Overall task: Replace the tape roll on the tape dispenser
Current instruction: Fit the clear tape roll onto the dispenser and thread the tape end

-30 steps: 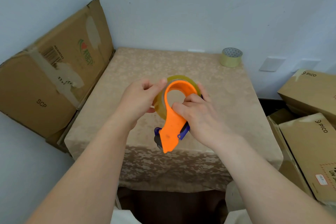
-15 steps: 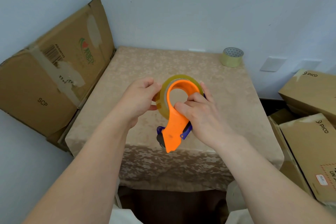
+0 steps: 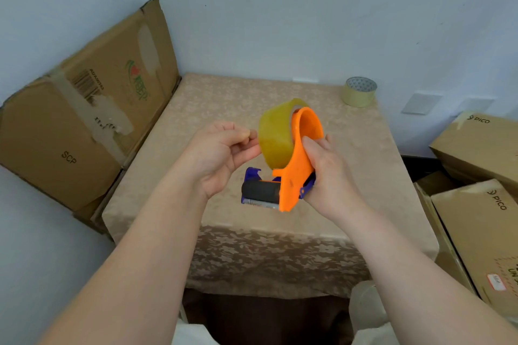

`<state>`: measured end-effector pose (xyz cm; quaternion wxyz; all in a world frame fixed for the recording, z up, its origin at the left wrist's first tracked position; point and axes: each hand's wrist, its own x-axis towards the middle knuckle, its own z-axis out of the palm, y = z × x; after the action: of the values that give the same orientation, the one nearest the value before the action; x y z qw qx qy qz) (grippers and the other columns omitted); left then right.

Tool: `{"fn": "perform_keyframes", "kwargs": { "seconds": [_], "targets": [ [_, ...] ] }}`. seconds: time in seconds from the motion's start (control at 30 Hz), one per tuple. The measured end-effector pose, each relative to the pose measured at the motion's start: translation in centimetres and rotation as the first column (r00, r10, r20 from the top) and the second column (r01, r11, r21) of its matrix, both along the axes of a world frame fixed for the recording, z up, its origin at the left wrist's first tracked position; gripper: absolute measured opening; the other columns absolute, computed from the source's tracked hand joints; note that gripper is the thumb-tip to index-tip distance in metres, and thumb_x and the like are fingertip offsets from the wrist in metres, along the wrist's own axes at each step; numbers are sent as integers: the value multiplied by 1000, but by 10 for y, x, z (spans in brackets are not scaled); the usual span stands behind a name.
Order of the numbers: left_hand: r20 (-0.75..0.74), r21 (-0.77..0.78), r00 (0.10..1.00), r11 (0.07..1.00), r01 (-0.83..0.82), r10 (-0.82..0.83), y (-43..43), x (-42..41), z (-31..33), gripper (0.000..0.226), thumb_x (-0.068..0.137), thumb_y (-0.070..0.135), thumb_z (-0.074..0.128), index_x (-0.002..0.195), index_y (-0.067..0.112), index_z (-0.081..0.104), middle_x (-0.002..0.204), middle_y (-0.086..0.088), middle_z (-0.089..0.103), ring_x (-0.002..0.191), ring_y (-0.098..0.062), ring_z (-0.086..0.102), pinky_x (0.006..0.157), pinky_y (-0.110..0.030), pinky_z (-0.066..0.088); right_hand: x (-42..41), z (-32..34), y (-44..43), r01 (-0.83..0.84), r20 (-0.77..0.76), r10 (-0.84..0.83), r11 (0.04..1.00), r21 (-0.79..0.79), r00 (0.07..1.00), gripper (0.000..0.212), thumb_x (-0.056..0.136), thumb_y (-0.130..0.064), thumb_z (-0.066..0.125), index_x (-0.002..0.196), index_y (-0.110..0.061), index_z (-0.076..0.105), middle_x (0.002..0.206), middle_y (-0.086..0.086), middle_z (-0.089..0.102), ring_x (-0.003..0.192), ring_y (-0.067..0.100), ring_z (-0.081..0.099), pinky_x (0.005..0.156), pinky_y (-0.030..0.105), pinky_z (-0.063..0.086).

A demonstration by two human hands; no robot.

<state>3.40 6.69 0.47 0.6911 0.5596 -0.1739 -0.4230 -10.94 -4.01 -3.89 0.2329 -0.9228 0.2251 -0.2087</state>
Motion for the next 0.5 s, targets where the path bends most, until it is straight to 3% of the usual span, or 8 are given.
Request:
{"fn": "perform_keyframes", "kwargs": {
  "seconds": [0.03, 0.07, 0.1, 0.17, 0.2, 0.3, 0.4, 0.5],
  "targets": [
    [-36, -12, 999, 1000, -10, 10, 0, 0, 0, 28, 93, -5, 41, 69, 0, 53, 77, -12, 63, 71, -13, 67, 71, -24, 60, -2, 1, -1, -40, -7, 40, 995, -88, 999, 24, 68, -14, 73, 85, -26, 62, 95, 1, 57, 114, 29, 41, 103, 41, 35],
    [-70, -21, 997, 1000, -20, 19, 0, 0, 0, 27, 93, -4, 42, 69, -1, 53, 75, -11, 64, 73, -15, 66, 71, -25, 60, -4, -1, -3, -34, 40, 36, 997, -65, 999, 14, 68, -23, 72, 74, -31, 63, 90, -7, 59, 117, 23, 32, 109, 46, 31],
    [-101, -30, 995, 999, -29, 26, 1, 0, 1, 27, 93, -4, 42, 69, -1, 53, 72, -10, 64, 72, -15, 67, 71, -25, 60, -4, -4, -5, 77, 64, -79, 996, 41, 995, 10, 67, -27, 71, 72, -33, 65, 88, -9, 63, 119, 21, 29, 112, 48, 29],
    [-163, -61, 986, 997, -55, 44, 1, -2, 4, 27, 93, -5, 41, 69, -1, 52, 67, -9, 65, 65, -13, 69, 68, -25, 60, -3, -6, -3, -71, -2, 71, 995, -73, 997, 32, 69, -16, 74, 98, -27, 66, 104, 2, 66, 117, 24, 46, 105, 40, 39],
    [-202, -77, 977, 994, -78, 61, 0, -4, 6, 28, 93, -5, 41, 68, 0, 50, 63, -9, 65, 60, -13, 70, 65, -25, 60, 0, -5, -1, -50, 19, 51, 997, -51, 999, 43, 69, -9, 73, 107, -24, 60, 111, 8, 64, 111, 27, 54, 98, 39, 46],
    [-270, -100, 956, 984, -147, 115, -1, -8, 11, 30, 94, -6, 39, 66, 3, 46, 52, -7, 65, 54, -15, 70, 60, -25, 59, 2, 2, 1, 2, 174, -46, 970, 243, 984, 56, 66, -1, 73, 108, -30, 51, 109, 11, 65, 99, 28, 62, 87, 44, 52],
    [-273, -114, 951, 977, -180, 143, 0, -9, 12, 31, 95, -6, 37, 66, 3, 45, 64, -11, 64, 58, -19, 72, 57, -25, 59, 5, -2, 0, 30, 195, -91, 955, 296, 976, 53, 65, 0, 75, 112, -20, 59, 105, 9, 66, 98, 27, 63, 86, 47, 52],
    [-239, -128, 953, 968, -218, 183, 2, -8, 10, 31, 95, -5, 35, 67, 4, 45, 75, -13, 60, 61, -19, 72, 55, -23, 58, 5, 4, -3, 67, 280, -189, 917, 392, 941, 54, 66, -10, 82, 100, -44, 57, 99, -7, 67, 97, 19, 66, 84, 34, 54]
  ]
}}
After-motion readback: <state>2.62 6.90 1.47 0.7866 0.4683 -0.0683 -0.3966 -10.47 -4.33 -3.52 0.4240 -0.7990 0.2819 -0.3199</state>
